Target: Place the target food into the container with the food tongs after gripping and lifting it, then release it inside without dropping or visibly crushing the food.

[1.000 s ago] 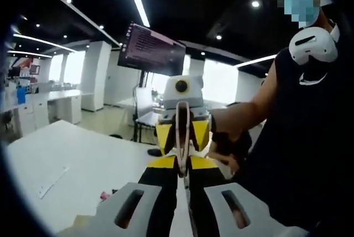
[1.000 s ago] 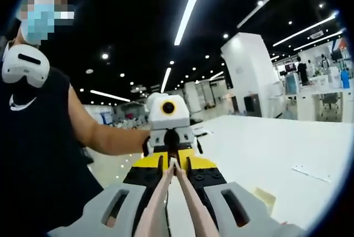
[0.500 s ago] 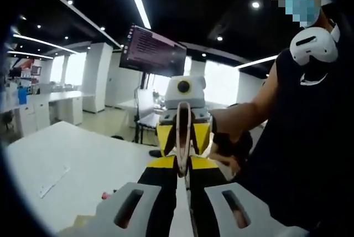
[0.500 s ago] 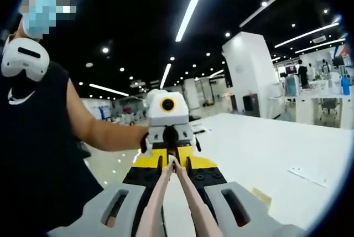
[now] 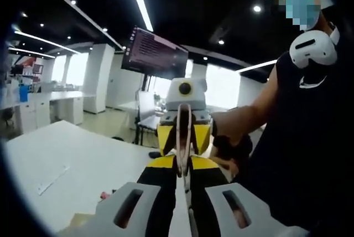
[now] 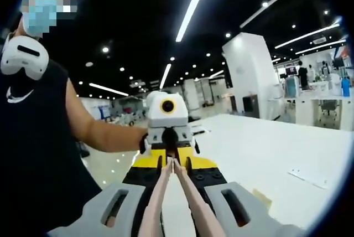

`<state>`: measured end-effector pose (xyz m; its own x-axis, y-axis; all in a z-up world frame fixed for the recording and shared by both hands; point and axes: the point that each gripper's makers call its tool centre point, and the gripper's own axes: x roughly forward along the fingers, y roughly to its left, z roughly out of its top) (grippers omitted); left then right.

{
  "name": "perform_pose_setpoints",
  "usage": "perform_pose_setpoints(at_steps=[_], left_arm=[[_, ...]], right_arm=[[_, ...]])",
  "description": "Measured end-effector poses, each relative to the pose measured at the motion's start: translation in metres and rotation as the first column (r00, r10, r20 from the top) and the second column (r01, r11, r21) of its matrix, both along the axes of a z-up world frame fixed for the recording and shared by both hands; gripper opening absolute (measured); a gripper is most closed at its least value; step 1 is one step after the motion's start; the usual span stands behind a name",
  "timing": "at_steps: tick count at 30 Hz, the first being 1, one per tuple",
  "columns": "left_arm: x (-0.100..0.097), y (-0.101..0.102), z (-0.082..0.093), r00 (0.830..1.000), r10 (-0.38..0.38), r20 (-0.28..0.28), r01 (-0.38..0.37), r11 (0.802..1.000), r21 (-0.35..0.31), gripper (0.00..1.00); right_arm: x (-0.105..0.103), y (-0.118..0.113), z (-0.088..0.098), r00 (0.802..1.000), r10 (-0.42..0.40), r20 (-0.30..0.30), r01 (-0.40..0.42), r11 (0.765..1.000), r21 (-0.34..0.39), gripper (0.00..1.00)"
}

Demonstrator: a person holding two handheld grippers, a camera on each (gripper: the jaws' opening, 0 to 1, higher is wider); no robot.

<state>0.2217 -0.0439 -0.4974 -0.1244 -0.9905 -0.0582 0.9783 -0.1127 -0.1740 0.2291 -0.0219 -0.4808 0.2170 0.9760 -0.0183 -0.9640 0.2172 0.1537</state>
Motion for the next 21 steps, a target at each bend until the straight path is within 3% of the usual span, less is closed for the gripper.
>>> perform_pose_setpoints(at_steps=[7, 13, 21], left_arm=[[-0.0008, -0.0002, 0.0023, 1.0, -0.001, -0.008, 0.001, 1.0, -0.004, 0.06], [0.0003, 0.0009, 0.0031, 1.0, 0.003, -0.008, -0.003, 1.0, 0.004, 0.04], [0.0015, -0.0011, 0.001, 0.999, 0.019, -0.033, -0.02, 1.0, -0.015, 0.13]], right_arm=[[0.0007, -0.0006, 0.0015, 0.998, -0.008, -0.06, 0.008, 1.0, 0.012, 0.18], [0.0001, 0.0021, 0.0031, 1.0, -0.018, -0.016, 0.018, 1.0, 0.019, 0.16], [0.0014, -0.002, 0.0012, 0.998, -0.022, -0.064, 0.023, 1.0, 0.015, 0.18]])
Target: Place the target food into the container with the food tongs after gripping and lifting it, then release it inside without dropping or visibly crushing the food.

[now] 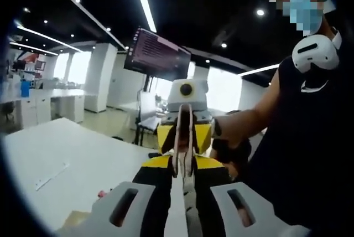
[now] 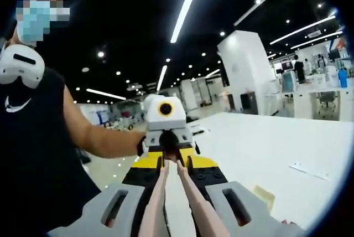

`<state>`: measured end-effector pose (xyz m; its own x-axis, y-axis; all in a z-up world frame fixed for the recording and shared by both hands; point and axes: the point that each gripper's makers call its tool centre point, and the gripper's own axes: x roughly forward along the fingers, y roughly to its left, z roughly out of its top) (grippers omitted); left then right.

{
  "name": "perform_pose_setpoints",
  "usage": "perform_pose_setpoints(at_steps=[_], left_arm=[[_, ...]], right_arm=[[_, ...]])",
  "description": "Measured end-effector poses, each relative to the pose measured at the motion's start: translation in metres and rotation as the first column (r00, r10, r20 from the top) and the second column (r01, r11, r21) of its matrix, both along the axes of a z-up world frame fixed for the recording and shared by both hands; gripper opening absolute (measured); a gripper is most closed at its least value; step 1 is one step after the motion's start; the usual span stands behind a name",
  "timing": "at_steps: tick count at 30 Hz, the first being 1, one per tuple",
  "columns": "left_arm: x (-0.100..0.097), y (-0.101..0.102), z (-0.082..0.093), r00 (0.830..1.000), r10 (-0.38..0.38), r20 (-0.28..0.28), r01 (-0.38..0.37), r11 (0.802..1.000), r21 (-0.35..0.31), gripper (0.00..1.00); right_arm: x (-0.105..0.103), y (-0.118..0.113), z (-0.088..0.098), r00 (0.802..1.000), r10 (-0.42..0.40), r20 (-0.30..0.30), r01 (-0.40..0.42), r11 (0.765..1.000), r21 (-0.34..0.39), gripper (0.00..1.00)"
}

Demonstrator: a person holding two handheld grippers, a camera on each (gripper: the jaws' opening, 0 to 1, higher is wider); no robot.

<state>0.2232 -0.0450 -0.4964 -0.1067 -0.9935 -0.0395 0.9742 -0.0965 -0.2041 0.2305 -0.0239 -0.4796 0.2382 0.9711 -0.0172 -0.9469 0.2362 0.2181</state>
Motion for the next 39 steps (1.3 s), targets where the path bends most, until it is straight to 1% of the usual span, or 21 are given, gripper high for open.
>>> perform_pose_setpoints(at_steps=[4, 5, 7, 8, 11, 12, 13, 16, 17, 20, 22, 23, 24, 25, 28, 30, 32, 33, 35, 36, 39], left_arm=[[0.005, 0.001, -0.004, 0.999, 0.033, 0.01, -0.033, 0.999, -0.01, 0.15], [0.006, 0.002, -0.005, 0.999, 0.039, 0.003, -0.039, 0.999, -0.005, 0.16], [0.008, 0.005, -0.013, 0.997, 0.064, 0.029, -0.065, 0.998, 0.023, 0.19], [0.011, 0.008, -0.017, 0.994, 0.093, 0.054, -0.095, 0.995, 0.044, 0.26], [0.016, 0.013, -0.019, 0.988, 0.137, 0.071, -0.141, 0.989, 0.052, 0.44], [0.02, 0.018, -0.02, 0.981, 0.168, 0.096, -0.174, 0.983, 0.059, 0.47], [0.022, 0.019, -0.021, 0.979, 0.176, 0.1, -0.183, 0.981, 0.062, 0.5], [0.032, 0.03, -0.03, 0.958, 0.245, 0.149, -0.261, 0.961, 0.095, 0.6], [0.034, 0.036, -0.035, 0.951, 0.269, 0.154, -0.288, 0.951, 0.113, 0.63], [0.036, 0.048, -0.048, 0.932, 0.32, 0.169, -0.342, 0.931, 0.124, 0.68], [0.039, 0.06, -0.065, 0.916, 0.355, 0.188, -0.386, 0.908, 0.162, 0.76], [0.044, 0.068, -0.073, 0.897, 0.39, 0.209, -0.426, 0.888, 0.175, 0.81], [0.044, 0.072, -0.078, 0.892, 0.4, 0.209, -0.437, 0.881, 0.183, 0.86], [0.042, 0.076, -0.082, 0.896, 0.403, 0.19, -0.435, 0.881, 0.184, 0.9], [0.042, 0.087, -0.087, 0.883, 0.428, 0.192, -0.461, 0.868, 0.183, 0.95], [0.046, 0.098, -0.094, 0.854, 0.46, 0.244, -0.508, 0.838, 0.198, 1.0], [0.046, 0.106, -0.102, 0.839, 0.462, 0.287, -0.528, 0.819, 0.226, 1.0], [0.046, 0.107, -0.104, 0.838, 0.464, 0.287, -0.53, 0.817, 0.228, 1.0], [0.043, 0.113, -0.115, 0.836, 0.468, 0.286, -0.538, 0.804, 0.255, 1.0], [0.044, 0.115, -0.119, 0.827, 0.477, 0.298, -0.552, 0.792, 0.262, 1.0], [0.047, 0.125, -0.13, 0.788, 0.518, 0.333, -0.605, 0.753, 0.258, 1.0]], right_arm=[[0.004, 0.0, -0.004, 1.0, -0.023, 0.011, 0.023, 0.999, -0.024, 0.18], [0.003, 0.0, -0.004, 1.0, -0.02, 0.01, 0.02, 0.999, -0.028, 0.18], [0.004, -0.001, -0.005, 1.0, -0.02, 0.02, 0.02, 0.999, -0.039, 0.19], [0.004, -0.002, -0.005, 1.0, -0.016, 0.021, 0.017, 0.999, -0.04, 0.19], [0.005, -0.006, -0.002, 0.998, -0.015, 0.055, 0.017, 0.999, -0.046, 0.19], [0.005, -0.008, -0.001, 0.998, -0.014, 0.057, 0.016, 0.999, -0.046, 0.19], [0.005, -0.009, -0.001, 0.998, -0.011, 0.061, 0.014, 0.999, -0.049, 0.2], [0.008, -0.013, -0.004, 0.997, -0.015, 0.077, 0.021, 0.996, -0.081, 0.21], [0.009, -0.016, -0.009, 0.997, -0.014, 0.078, 0.023, 0.993, -0.113, 0.21], [0.011, -0.022, -0.016, 0.997, -0.014, 0.081, 0.027, 0.987, -0.157, 0.21], [0.012, -0.026, -0.02, 0.998, -0.013, 0.068, 0.026, 0.983, -0.183, 0.22], [0.012, -0.029, -0.026, 1.0, -0.013, 0.02, 0.017, 0.978, -0.21, 0.22], [0.012, -0.03, -0.026, 1.0, -0.008, 0.016, 0.011, 0.977, -0.214, 0.22], [0.015, -0.032, -0.026, 0.999, -0.016, 0.033, 0.023, 0.974, -0.224, 0.22], [0.018, -0.037, -0.028, 0.999, -0.023, 0.027, 0.029, 0.969, -0.246, 0.22], [0.022, -0.044, -0.031, 0.999, -0.033, 0.023, 0.038, 0.961, -0.274, 0.23], [0.025, -0.05, -0.032, 0.999, -0.036, 0.025, 0.042, 0.953, -0.301, 0.23], [0.025, -0.052, -0.032, 0.999, -0.037, 0.027, 0.043, 0.95, -0.308, 0.23], [0.03, -0.06, -0.037, 0.998, -0.041, 0.052, 0.058, 0.928, -0.367, 0.23], [0.031, -0.062, -0.038, 0.998, -0.041, 0.057, 0.06, 0.921, -0.385, 0.23], [0.035, -0.07, -0.046, 0.997, -0.042, 0.069, 0.069, 0.89, -0.45, 0.23]])
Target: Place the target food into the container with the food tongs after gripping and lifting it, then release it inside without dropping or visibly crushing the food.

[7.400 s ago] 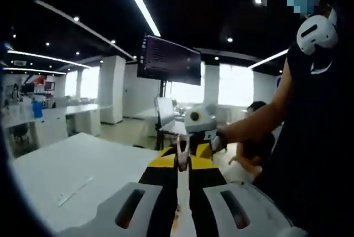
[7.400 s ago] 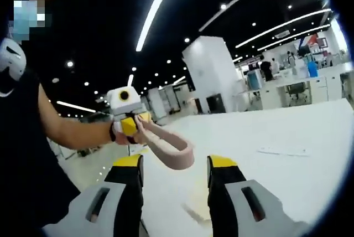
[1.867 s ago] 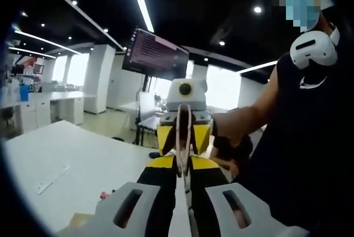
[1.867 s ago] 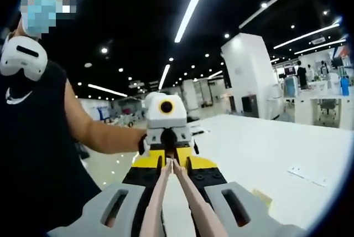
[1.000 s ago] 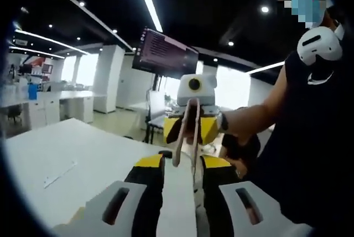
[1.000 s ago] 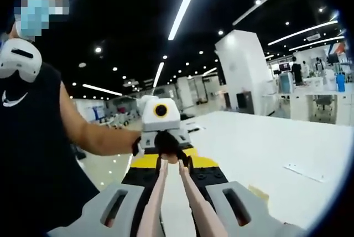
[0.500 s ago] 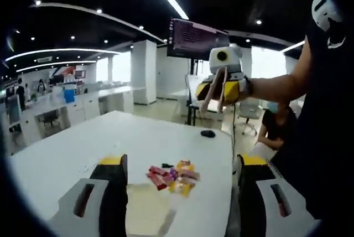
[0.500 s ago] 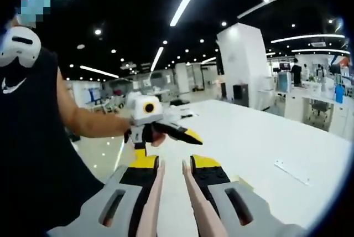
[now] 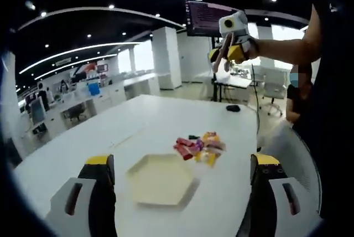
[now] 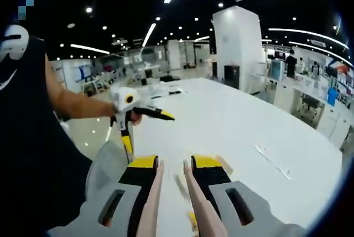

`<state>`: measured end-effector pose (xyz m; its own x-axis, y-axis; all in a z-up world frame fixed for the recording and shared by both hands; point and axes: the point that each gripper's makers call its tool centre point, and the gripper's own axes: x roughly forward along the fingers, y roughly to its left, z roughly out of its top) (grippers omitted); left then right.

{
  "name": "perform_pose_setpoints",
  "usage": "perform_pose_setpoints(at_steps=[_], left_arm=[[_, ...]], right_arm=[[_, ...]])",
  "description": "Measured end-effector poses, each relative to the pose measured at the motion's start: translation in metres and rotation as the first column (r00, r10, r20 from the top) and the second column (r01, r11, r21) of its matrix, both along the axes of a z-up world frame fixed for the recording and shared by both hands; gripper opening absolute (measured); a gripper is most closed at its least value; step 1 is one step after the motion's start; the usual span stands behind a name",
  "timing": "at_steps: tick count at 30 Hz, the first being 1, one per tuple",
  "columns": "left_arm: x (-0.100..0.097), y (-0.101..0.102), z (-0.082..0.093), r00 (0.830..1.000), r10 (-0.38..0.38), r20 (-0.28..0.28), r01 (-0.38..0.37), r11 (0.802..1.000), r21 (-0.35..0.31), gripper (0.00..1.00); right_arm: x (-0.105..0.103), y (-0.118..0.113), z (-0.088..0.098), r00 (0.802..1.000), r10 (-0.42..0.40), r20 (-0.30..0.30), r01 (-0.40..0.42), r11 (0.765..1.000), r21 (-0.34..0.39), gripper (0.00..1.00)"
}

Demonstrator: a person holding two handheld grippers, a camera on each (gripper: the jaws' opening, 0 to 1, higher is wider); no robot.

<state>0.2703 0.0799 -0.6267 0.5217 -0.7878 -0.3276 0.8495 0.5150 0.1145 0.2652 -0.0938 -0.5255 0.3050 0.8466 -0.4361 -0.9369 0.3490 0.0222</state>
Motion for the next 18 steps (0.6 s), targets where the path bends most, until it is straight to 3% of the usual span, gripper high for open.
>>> perform_pose_setpoints(at_steps=[3, 5, 8, 11, 18], left_arm=[[0.001, 0.008, -0.012, 0.998, 0.054, -0.022, -0.055, 0.998, -0.034, 1.0], [-0.001, 0.013, -0.02, 0.997, 0.078, -0.004, -0.078, 0.996, -0.032, 0.99], [-0.007, 0.02, -0.039, 0.995, 0.094, -0.017, -0.095, 0.996, -0.006, 0.9], [-0.014, 0.022, -0.051, 0.991, 0.117, -0.062, -0.12, 0.992, -0.043, 1.0], [-0.034, 0.02, -0.082, 0.988, 0.132, -0.084, -0.132, 0.991, -0.001, 1.0]], right_arm=[[0.004, -0.006, -0.005, 1.0, -0.009, 0.006, 0.01, 0.999, -0.04, 0.23], [0.006, -0.01, -0.01, 1.0, -0.017, 0.009, 0.017, 0.997, -0.071, 0.23], [0.008, -0.015, -0.018, 1.0, -0.027, 0.0, 0.026, 0.993, -0.115, 0.23], [0.011, -0.02, -0.026, 0.999, -0.032, 0.012, 0.034, 0.986, -0.163, 0.23], [0.013, -0.024, -0.039, 1.0, -0.018, 0.018, 0.021, 0.978, -0.207, 0.23]])
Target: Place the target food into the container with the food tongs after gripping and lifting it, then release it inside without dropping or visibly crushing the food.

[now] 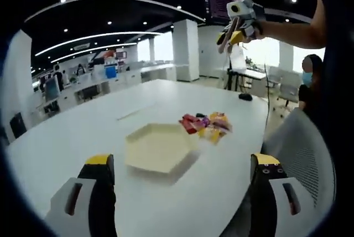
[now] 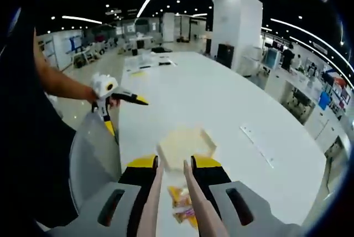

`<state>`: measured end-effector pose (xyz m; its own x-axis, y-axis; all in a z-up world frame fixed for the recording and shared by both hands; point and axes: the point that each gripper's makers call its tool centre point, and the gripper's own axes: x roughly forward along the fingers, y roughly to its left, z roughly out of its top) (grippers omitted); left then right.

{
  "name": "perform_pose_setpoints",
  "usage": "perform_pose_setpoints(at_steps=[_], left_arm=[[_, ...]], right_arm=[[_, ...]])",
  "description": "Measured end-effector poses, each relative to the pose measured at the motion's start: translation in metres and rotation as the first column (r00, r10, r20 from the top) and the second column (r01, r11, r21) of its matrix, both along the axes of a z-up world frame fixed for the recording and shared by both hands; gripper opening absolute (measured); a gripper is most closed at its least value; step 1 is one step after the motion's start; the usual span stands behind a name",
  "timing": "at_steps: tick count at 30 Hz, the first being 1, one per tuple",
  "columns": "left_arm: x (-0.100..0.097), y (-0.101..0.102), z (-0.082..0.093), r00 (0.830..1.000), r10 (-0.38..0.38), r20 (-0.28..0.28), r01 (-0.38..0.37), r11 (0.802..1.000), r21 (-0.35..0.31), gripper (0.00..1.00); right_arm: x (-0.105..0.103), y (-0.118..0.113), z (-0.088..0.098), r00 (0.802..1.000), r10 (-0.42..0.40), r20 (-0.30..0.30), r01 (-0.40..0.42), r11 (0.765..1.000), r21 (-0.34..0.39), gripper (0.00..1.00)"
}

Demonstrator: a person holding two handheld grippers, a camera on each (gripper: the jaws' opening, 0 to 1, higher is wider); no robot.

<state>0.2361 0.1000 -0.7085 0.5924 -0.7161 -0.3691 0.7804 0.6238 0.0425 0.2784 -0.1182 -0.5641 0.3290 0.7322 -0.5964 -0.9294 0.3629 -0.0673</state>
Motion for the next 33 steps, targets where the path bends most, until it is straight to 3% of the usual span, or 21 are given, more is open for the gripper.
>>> perform_pose_setpoints(at_steps=[7, 9, 14, 19, 22, 28, 33], left_arm=[[-0.013, 0.009, -0.024, 0.998, 0.052, -0.027, -0.051, 0.997, 0.05, 1.0], [-0.008, 0.006, -0.014, 0.999, 0.046, 0.015, -0.046, 0.998, 0.037, 1.0], [-0.01, 0.007, -0.015, 0.999, 0.047, -0.011, -0.046, 0.998, 0.044, 1.0], [-0.017, 0.01, -0.017, 0.999, 0.035, 0.011, -0.035, 0.998, 0.059, 1.0], [-0.017, 0.011, -0.021, 0.999, 0.042, -0.013, -0.041, 0.998, 0.045, 1.0], [-0.017, 0.012, -0.012, 0.998, 0.045, -0.031, -0.047, 0.997, -0.054, 1.0], [-0.019, 0.009, -0.014, 0.999, 0.026, -0.042, -0.028, 0.998, -0.061, 1.0]], right_arm=[[0.003, -0.002, -0.003, 1.0, 0.018, -0.001, -0.018, 1.0, -0.018, 0.24], [0.004, -0.002, -0.004, 1.0, 0.019, -0.005, -0.019, 1.0, -0.017, 0.24], [0.003, -0.002, -0.008, 0.999, 0.032, -0.001, -0.032, 0.999, -0.032, 0.25], [0.001, -0.002, -0.011, 0.998, 0.055, -0.008, -0.055, 0.997, -0.049, 0.25], [0.002, -0.003, -0.013, 0.998, 0.058, -0.007, -0.059, 0.997, -0.059, 0.25], [0.001, -0.002, -0.022, 0.998, 0.059, -0.015, -0.06, 0.995, -0.084, 0.25], [0.003, -0.002, -0.03, 0.998, 0.055, -0.017, -0.057, 0.993, -0.1, 0.25]])
